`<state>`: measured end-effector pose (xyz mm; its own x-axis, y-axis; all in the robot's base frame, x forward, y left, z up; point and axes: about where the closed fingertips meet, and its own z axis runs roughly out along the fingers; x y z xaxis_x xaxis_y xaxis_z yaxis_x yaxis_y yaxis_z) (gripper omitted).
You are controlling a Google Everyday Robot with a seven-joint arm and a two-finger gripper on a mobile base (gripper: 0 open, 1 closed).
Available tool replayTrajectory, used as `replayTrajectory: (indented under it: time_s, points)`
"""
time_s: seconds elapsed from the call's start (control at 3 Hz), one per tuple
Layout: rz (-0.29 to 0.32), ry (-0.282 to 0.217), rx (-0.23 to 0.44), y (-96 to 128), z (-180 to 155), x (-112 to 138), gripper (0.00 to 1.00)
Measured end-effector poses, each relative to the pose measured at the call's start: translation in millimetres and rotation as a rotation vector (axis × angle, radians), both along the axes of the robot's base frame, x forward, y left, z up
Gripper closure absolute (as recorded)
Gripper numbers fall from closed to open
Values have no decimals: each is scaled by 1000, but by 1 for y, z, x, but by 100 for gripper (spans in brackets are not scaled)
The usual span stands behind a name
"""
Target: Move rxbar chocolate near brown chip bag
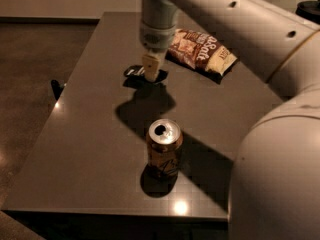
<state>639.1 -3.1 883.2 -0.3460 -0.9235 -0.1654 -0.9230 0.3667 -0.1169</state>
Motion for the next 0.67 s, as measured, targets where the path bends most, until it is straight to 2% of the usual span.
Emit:
replayTrajectory:
  time_s: [0.33,0.67]
  points:
    - [-82,-24,-4,-50,13,9,100]
    - [-214,-60,-45,-125,18,14,74]
